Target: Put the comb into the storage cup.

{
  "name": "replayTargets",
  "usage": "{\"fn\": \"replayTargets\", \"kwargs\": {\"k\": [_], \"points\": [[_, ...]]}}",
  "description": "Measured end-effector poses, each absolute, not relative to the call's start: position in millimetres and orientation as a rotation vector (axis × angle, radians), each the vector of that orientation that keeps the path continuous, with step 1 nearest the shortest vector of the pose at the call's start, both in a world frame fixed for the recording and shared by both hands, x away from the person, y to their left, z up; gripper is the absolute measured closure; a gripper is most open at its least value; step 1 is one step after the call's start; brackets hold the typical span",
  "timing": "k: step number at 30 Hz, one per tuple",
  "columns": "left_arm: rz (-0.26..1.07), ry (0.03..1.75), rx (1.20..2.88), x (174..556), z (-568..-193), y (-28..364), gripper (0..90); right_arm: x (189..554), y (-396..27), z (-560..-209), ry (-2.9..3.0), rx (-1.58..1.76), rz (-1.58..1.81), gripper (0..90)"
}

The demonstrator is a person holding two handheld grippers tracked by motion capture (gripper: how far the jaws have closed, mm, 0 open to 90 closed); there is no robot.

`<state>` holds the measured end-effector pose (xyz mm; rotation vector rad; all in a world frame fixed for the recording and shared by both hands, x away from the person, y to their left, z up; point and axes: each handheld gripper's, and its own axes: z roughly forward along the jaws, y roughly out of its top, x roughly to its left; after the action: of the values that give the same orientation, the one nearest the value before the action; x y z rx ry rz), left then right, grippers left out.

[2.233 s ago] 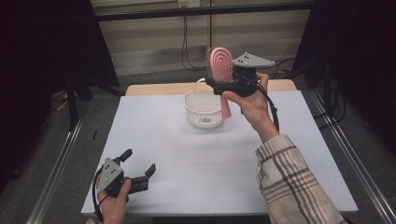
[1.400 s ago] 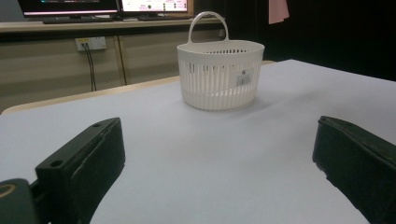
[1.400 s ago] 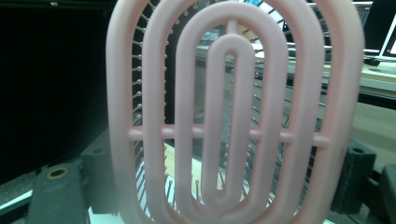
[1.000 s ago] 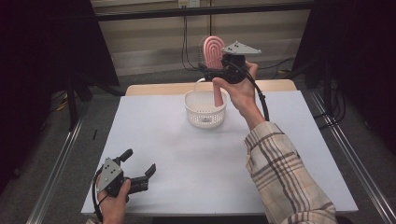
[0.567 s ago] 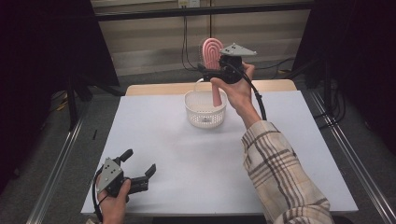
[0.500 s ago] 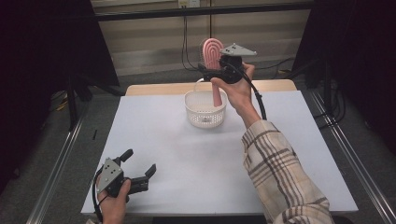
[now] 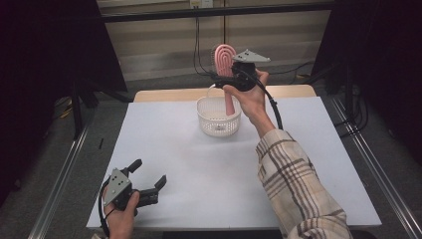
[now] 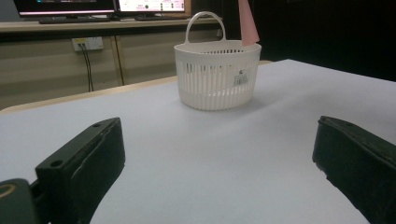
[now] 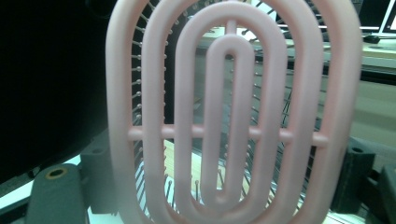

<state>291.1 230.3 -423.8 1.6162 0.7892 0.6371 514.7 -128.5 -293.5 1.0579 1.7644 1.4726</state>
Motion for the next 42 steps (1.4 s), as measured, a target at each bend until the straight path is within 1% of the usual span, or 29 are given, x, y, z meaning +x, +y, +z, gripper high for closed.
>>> {"fn": "replayTargets", "kwargs": {"k": [22,42], "points": [[0.636,0.785,1.626,291.1,-423.9,230.2,2.5,518.0,-130.2,-317.7,1.768,1.102,1.466,18.7],[0.632,0.782,1.630,291.4,-424.0,229.7,2.5,517.5,-146.4,-344.3,1.790,1.173,1.458,18.6]]}}
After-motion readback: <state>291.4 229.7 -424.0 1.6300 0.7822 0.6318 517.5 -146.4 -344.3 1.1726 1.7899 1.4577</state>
